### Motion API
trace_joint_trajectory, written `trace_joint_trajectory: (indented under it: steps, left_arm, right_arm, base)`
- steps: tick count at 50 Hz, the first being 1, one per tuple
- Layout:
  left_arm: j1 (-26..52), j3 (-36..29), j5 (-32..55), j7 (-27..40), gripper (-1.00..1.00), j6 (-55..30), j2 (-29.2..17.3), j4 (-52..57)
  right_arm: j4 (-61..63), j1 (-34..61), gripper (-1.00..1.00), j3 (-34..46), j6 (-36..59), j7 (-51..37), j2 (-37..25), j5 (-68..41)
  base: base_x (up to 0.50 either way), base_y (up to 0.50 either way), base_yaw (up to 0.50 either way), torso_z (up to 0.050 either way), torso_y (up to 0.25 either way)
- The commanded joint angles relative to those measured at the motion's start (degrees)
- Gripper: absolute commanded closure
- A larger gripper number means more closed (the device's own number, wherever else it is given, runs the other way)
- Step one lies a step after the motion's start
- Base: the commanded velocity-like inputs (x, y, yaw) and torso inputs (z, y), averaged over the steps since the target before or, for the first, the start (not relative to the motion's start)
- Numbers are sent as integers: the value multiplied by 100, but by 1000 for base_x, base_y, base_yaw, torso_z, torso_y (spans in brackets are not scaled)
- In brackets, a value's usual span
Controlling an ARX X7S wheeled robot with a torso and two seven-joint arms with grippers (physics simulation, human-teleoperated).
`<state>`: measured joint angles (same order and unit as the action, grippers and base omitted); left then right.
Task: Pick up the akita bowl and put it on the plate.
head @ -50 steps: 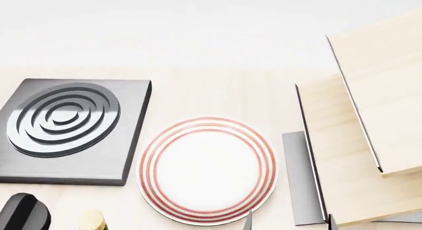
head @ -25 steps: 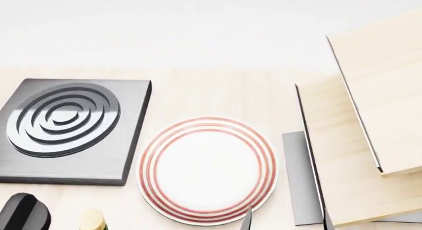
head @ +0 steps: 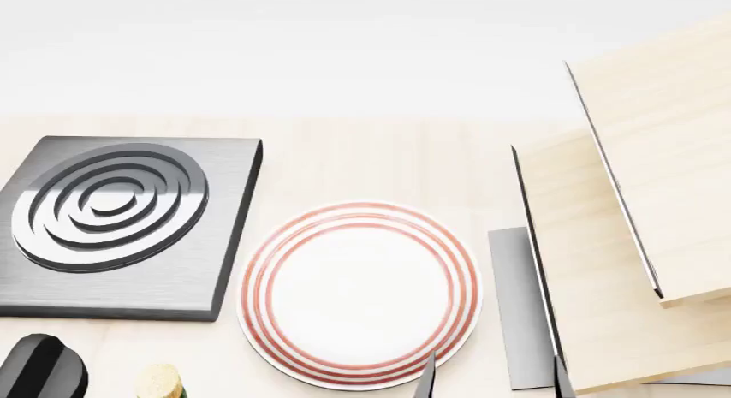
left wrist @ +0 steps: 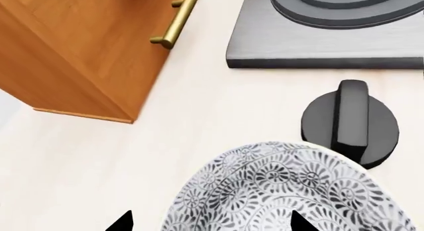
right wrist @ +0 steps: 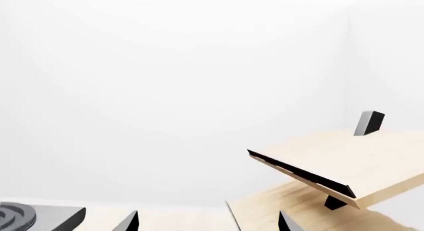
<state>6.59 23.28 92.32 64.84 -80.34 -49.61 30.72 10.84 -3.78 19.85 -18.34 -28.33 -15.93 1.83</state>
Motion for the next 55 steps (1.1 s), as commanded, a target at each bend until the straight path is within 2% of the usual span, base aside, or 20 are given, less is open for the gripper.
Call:
trace_joint_trajectory:
  steps: [1, 18, 39, 55]
  left_arm:
    - [-174, -20, 179, 47, -100, -37, -103, -154]
    - [-699, 344, -55, -343, -100, 103, -124, 10]
    - [-1123, 642, -203, -512, -100, 249, -157, -25]
    - [-1198, 409, -619, -768, -100, 362, -135, -254]
  right_arm:
    - [-127, 81, -100, 28, 40, -11, 16, -43]
    - [-254, 159, -100, 78, 65, -34, 27, -65]
    - [-281, 190, -100, 133, 84, -80, 11, -51]
    - [-312, 211, -100, 164, 75, -109, -5, -59]
  base:
    - [0, 0, 0, 0, 0]
    - [0, 0, 0, 0, 0]
    - [0, 0, 0, 0, 0]
    - [0, 0, 0, 0, 0]
